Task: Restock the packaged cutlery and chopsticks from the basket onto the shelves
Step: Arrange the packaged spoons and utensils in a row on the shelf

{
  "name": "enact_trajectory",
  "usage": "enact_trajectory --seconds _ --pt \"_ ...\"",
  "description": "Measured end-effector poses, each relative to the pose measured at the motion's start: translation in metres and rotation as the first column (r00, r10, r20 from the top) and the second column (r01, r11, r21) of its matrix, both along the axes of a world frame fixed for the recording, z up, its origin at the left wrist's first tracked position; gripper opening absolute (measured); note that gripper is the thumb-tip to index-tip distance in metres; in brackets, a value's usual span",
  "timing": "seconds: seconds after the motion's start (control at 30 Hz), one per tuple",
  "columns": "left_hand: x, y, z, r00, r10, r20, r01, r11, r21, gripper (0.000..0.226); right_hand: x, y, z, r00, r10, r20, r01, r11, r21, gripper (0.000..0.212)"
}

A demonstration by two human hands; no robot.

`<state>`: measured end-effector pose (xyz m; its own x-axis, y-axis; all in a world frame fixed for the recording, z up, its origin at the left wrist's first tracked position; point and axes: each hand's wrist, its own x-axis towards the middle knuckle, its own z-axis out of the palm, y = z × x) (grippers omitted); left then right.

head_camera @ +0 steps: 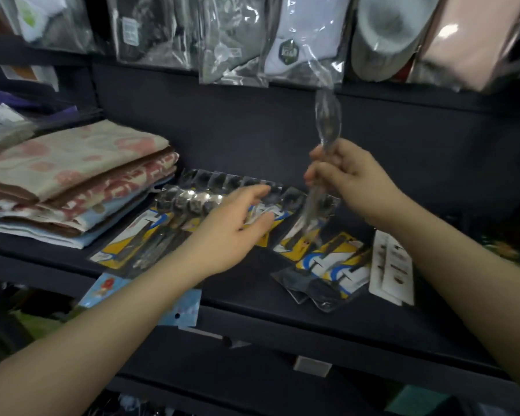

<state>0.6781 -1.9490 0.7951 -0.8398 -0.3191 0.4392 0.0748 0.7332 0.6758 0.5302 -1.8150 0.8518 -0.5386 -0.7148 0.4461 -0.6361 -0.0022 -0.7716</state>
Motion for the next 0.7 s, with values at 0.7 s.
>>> enact_trajectory --seconds 0.7 --pt "0.048 0.04 -0.017 0.988 0.144 0.053 -0.143 0.99 -0.02 0.015 -0.006 -0.029 -0.03 0.865 0.045 0.499 -0.136 0.979 0.148 0.01"
